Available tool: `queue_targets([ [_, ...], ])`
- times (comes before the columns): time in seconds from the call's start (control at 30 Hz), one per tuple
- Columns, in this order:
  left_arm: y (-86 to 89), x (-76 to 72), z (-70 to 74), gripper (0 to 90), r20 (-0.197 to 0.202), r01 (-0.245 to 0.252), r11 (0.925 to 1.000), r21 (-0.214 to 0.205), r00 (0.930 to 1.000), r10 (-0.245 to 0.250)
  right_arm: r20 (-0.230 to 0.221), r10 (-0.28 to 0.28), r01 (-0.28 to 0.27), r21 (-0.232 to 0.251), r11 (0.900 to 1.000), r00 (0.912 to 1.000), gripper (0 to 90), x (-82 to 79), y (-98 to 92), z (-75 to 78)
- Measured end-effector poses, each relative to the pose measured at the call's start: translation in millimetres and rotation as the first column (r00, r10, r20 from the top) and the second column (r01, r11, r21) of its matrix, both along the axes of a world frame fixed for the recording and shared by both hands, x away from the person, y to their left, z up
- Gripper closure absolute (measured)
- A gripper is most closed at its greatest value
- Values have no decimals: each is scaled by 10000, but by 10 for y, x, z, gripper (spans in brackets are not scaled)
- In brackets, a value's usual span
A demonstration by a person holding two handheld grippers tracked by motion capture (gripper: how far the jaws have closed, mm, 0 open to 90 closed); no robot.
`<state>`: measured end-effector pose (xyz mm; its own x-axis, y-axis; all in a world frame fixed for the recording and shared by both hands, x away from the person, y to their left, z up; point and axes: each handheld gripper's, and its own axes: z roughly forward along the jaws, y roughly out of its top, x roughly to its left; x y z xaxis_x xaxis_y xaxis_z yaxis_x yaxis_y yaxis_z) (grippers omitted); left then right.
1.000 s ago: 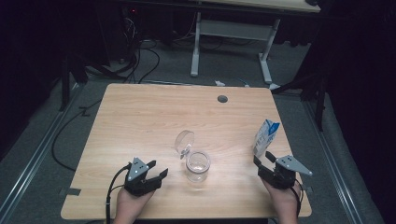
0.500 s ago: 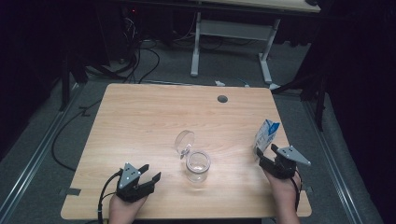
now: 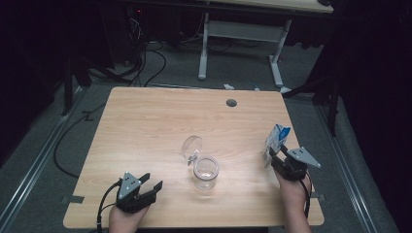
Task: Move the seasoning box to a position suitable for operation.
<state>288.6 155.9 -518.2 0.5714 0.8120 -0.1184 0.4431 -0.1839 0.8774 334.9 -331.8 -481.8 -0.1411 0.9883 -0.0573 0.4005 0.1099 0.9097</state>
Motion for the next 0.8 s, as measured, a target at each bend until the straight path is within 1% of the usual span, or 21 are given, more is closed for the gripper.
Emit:
queue_targets([
  [0.23,-14,8,2,432,-43,52,10000,10,10000,-51,63,51,-51,19,10000,10000,686,-39,-23,-4],
  [0.33,-30,18,3,432,-40,113,9999,-10,9999,-113,85,126,-126,-68,9999,9999,751,-58,-37,-7],
  [0.4,-45,29,2,432,-54,160,9999,-25,9999,-161,27,246,-246,-102,9996,9997,832,-73,-55,-18],
  [0.43,-54,36,0,432,-50,201,9998,-25,9998,-201,-38,284,-284,7,9996,9996,863,-82,-67,-22],
  [0.47,-65,45,0,432,-55,230,9997,-37,9997,-231,-29,283,-283,2,9996,9996,896,-92,-83,-24],
  [0.5,-77,55,1,433,-66,261,9996,-59,9996,-262,-2,345,-345,-15,9994,9994,900,-106,-99,-28],
  [0.7,-162,137,15,433,-58,506,9986,-143,9987,-507,23,979,-979,479,9940,9952,900,-221,-171,-34],
  [0.8,-229,186,7,432,-86,670,9977,-117,9977,-671,-7,1144,-1141,542,9920,9934,900,-297,-188,-30],
])
